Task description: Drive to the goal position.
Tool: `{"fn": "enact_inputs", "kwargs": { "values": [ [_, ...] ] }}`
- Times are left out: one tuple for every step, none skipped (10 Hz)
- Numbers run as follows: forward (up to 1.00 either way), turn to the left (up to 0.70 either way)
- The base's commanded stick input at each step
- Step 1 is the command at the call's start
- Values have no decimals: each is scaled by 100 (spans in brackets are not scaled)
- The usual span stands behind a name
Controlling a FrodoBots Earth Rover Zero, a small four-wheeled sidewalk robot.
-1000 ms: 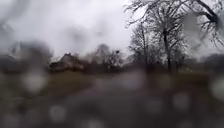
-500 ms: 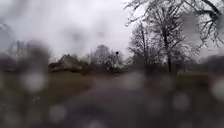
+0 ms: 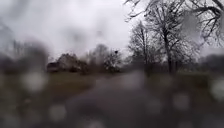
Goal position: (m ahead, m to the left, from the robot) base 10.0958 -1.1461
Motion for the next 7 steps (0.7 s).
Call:
{"fn": "enact_inputs", "kwargs": {
  "values": [
    [85, 0],
    [85, 0],
    [85, 0],
    [85, 0],
    [85, 0],
    [85, 0],
    [85, 0]
  ]
}}
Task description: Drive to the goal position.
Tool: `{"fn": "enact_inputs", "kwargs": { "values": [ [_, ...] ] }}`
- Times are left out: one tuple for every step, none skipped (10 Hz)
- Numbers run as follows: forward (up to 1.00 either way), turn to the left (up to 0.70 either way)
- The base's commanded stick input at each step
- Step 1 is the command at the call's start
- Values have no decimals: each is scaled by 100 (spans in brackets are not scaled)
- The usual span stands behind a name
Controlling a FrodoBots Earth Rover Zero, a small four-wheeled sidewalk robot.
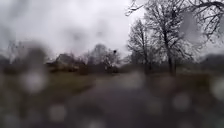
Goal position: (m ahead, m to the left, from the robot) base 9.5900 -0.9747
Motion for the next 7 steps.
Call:
{"fn": "enact_inputs", "kwargs": {
  "values": [
    [85, 0],
    [85, 0],
    [85, 0],
    [85, 0],
    [85, 0],
    [85, 0],
    [85, 0]
  ]
}}
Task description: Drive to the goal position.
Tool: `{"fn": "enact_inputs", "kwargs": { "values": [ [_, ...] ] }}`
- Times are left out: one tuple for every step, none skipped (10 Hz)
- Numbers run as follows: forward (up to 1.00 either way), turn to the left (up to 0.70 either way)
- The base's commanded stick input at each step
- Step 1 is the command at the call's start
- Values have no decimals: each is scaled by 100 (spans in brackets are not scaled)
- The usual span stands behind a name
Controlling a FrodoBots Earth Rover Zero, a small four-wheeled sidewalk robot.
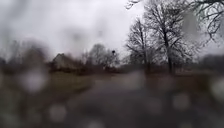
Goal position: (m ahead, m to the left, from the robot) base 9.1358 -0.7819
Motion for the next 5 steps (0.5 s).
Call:
{"fn": "enact_inputs", "kwargs": {
  "values": [
    [85, 0],
    [85, 0],
    [85, 0],
    [85, 0],
    [85, 0]
  ]
}}
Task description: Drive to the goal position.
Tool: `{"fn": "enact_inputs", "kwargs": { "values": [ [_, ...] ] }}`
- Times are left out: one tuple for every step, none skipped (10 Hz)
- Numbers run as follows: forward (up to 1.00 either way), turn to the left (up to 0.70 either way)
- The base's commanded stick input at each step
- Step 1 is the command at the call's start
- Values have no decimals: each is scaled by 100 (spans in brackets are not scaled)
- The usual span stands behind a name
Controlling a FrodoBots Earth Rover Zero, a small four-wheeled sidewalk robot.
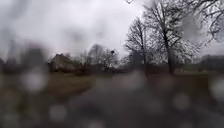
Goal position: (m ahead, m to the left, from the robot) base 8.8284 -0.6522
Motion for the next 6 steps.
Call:
{"fn": "enact_inputs", "kwargs": {
  "values": [
    [85, 0],
    [85, 0],
    [85, 0],
    [85, 0],
    [85, 0],
    [85, 0]
  ]
}}
